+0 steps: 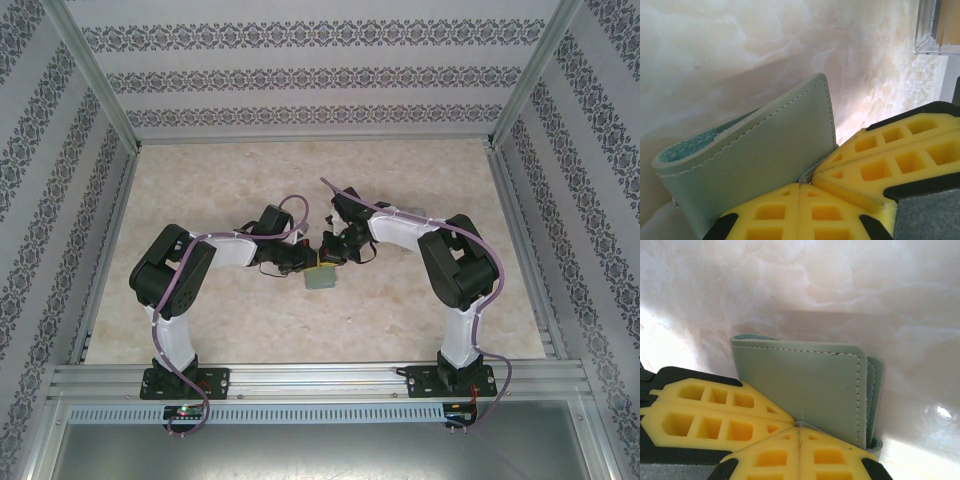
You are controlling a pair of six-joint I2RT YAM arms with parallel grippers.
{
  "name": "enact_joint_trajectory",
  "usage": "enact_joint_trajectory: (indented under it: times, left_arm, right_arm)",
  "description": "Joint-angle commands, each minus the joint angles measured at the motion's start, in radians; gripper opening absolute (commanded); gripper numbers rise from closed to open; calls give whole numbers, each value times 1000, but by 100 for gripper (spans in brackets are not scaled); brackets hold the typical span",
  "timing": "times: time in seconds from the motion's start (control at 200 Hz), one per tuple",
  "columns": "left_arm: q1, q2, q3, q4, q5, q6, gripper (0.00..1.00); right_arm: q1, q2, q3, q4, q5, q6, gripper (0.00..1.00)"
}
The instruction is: Put the credit cards into the card holder
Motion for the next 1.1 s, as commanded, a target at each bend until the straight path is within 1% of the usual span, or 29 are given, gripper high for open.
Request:
enact_joint_trajectory:
  times: [0.0,0.075,0.22,0.43,0.53,0.635,0.749,0.904,1.024,1.094]
  left_arm:
    - [-10,72,-49,0,-92,1,2]
    - [-6,63,-58,23,-84,-6,3]
    - [4,40,-73,79,-48,-27,7]
    - [9,6,-75,93,-36,-40,15]
    - [19,2,-77,107,-17,-51,18]
    - [37,0,-90,156,13,-91,19]
    - [57,-31,-110,201,42,-121,19]
    - [95,-96,-116,147,38,-97,19]
    - [104,-119,-100,42,-6,-17,19]
    - [104,-121,-99,14,-32,17,19]
  right_arm:
    - [71,219,-87,-89,290,-42,0]
    - [83,222,-84,-111,324,-53,0]
    - [124,187,-132,-101,319,-67,0]
    - [175,84,-216,-18,270,-103,0]
    - [174,50,-232,8,249,-116,0]
    - [166,8,-240,25,227,-115,0]
    - [134,-52,-236,56,181,-113,1]
    - [92,-112,-188,55,102,-109,2]
    - [70,-148,-147,45,37,-102,5]
    - [60,-167,-124,32,19,-96,6]
